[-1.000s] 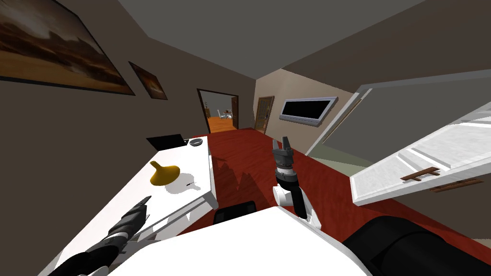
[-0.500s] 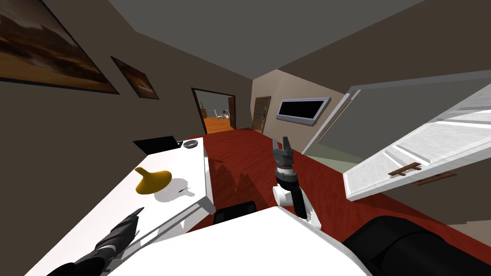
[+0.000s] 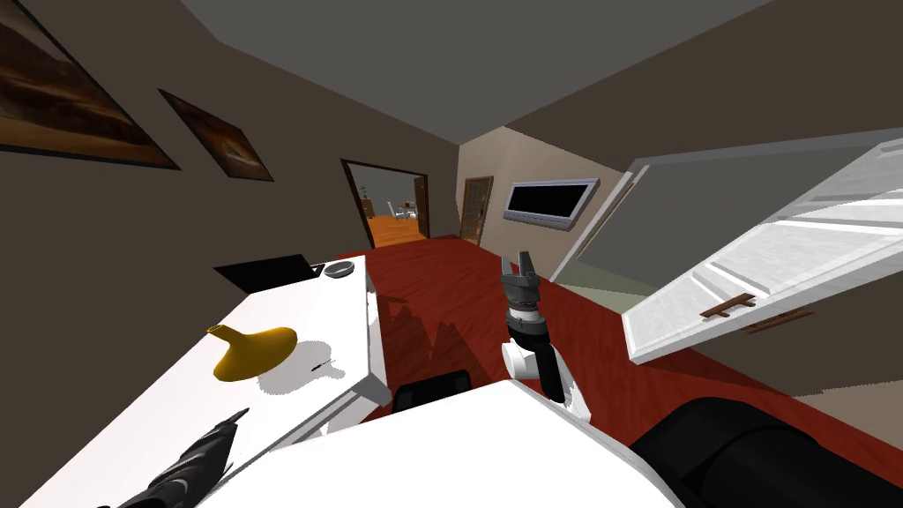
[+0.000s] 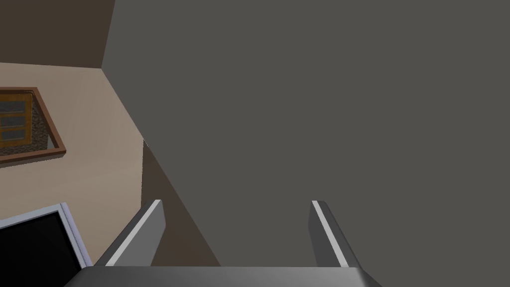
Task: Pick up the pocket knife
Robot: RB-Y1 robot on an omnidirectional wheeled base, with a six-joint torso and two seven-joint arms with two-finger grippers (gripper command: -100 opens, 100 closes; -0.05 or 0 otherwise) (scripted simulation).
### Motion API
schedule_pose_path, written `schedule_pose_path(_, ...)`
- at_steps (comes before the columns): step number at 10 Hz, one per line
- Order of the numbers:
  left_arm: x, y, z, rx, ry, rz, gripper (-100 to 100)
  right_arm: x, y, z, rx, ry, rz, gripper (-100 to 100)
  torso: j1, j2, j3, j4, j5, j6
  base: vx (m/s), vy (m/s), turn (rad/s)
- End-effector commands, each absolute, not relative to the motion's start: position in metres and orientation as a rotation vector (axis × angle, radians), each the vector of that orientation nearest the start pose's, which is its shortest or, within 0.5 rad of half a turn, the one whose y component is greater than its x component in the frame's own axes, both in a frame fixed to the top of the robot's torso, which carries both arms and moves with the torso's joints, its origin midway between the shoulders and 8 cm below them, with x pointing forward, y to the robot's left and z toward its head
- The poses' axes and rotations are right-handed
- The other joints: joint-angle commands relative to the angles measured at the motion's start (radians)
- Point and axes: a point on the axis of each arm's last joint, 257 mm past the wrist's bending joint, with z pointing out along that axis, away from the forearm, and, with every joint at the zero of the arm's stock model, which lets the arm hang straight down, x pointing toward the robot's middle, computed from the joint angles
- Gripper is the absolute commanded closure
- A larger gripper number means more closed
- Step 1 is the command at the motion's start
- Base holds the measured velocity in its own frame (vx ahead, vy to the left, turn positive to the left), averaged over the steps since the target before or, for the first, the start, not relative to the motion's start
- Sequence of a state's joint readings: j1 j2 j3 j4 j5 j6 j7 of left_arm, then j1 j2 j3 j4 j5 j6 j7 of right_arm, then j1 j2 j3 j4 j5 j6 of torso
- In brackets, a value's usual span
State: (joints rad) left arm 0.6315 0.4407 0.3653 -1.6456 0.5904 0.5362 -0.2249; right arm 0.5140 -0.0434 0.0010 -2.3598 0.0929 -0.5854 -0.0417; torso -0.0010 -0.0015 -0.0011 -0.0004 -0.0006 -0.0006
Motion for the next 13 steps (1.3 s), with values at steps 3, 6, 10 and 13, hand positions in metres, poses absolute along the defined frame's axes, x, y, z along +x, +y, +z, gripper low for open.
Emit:
schedule_pose_path(3,0.155,0.579,-0.455,-2.098,1.493,-0.209,-100,0.313,-0.254,0.068,0.458,0.591,1.318,0,0.000,-0.001,-0.001,0.000,0.000,0.000,0.079,-0.020,-0.114)
schedule_pose_path(6,0.128,0.580,-0.471,-2.210,1.509,-0.153,-100,0.313,-0.254,0.068,0.458,0.591,1.318,0,-0.001,-0.004,-0.002,-0.001,0.000,0.000,0.092,-0.017,-0.078)
schedule_pose_path(10,0.094,0.581,-0.489,-2.368,1.496,-0.094,-100,0.313,-0.254,0.068,0.458,0.592,1.318,0,0.001,-0.005,-0.003,-0.001,0.000,0.000,0.104,0.011,-0.087)
schedule_pose_path(13,0.074,0.579,-0.499,-2.496,1.468,-0.069,-100,0.313,-0.254,0.068,0.458,0.592,1.318,0,0.001,-0.003,-0.002,-0.001,0.000,0.000,0.094,0.018,-0.086)
